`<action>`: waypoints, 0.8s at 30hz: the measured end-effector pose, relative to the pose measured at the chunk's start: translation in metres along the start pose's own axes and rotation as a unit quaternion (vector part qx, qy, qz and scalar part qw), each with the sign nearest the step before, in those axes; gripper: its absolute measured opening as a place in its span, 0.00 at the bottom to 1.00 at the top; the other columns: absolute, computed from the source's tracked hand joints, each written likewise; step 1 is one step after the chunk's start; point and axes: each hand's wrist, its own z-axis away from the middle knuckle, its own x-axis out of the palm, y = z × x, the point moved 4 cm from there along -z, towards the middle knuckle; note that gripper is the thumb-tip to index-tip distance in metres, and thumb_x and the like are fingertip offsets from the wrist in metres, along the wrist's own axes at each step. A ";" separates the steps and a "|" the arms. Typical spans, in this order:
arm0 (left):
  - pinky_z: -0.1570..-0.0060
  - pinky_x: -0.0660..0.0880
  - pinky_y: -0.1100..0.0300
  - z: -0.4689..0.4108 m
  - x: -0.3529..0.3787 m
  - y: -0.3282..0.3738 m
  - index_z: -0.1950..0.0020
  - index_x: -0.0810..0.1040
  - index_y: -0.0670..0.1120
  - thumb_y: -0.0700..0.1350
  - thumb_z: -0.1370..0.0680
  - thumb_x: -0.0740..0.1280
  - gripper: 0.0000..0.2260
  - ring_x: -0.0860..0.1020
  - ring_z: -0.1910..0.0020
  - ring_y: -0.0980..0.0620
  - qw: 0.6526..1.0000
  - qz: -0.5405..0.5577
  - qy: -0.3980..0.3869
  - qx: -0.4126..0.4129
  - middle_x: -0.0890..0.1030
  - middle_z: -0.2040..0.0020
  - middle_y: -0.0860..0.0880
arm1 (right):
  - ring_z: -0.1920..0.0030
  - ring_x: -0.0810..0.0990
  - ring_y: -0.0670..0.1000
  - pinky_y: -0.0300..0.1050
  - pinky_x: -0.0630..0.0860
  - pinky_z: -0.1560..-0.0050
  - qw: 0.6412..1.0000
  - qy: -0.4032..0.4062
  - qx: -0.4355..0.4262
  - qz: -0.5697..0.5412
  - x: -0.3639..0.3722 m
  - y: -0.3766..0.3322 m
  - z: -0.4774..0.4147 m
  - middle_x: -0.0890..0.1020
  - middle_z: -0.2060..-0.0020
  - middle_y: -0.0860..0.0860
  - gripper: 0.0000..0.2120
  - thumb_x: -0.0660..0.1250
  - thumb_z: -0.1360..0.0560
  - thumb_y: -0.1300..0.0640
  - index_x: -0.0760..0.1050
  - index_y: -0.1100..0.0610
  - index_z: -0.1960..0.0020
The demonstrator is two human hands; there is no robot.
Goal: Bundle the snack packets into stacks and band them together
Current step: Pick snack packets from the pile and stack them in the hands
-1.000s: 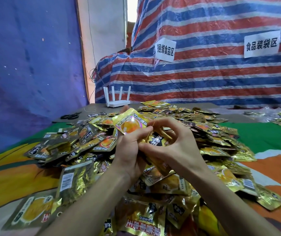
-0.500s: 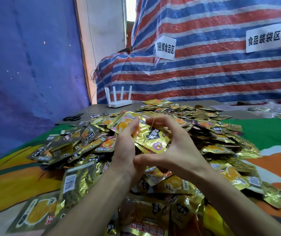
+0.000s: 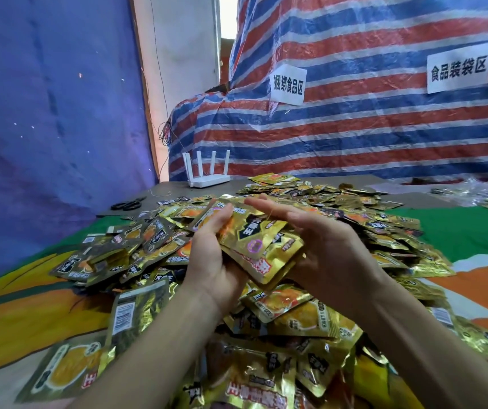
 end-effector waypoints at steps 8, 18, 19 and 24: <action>0.43 0.77 0.36 -0.001 0.005 -0.006 0.43 0.85 0.42 0.49 0.26 0.66 0.17 0.82 0.43 0.36 0.994 -0.075 -0.080 0.016 0.82 0.42 0.34 | 0.55 0.87 0.52 0.46 0.84 0.60 0.986 0.145 -0.005 0.083 -0.025 -0.001 -0.005 0.87 0.52 0.58 0.11 0.69 0.29 0.70 0.88 0.60 0.55; 0.43 0.80 0.41 0.002 0.005 -0.004 0.41 0.84 0.42 0.51 0.18 0.61 0.17 0.83 0.45 0.40 0.990 -0.134 -0.047 0.023 0.83 0.42 0.37 | 0.49 0.87 0.58 0.50 0.84 0.57 0.988 0.106 -0.036 0.110 -0.024 -0.003 -0.003 0.87 0.49 0.58 0.20 0.79 0.38 0.56 0.86 0.55 0.45; 0.43 0.79 0.39 0.001 0.005 -0.002 0.38 0.83 0.41 0.50 0.18 0.62 0.17 0.83 0.45 0.39 0.992 -0.123 -0.028 0.030 0.82 0.40 0.36 | 0.50 0.87 0.59 0.51 0.84 0.57 0.989 0.093 -0.032 0.112 -0.022 -0.001 -0.003 0.87 0.49 0.58 0.19 0.79 0.36 0.55 0.86 0.56 0.46; 0.45 0.78 0.33 0.000 -0.002 0.005 0.30 0.74 0.42 0.47 0.28 0.73 0.28 0.82 0.44 0.34 0.984 -0.135 0.059 0.100 0.81 0.39 0.34 | 0.59 0.86 0.57 0.52 0.83 0.64 0.990 0.044 0.009 0.131 -0.013 0.005 0.000 0.86 0.56 0.59 0.10 0.77 0.33 0.58 0.86 0.59 0.53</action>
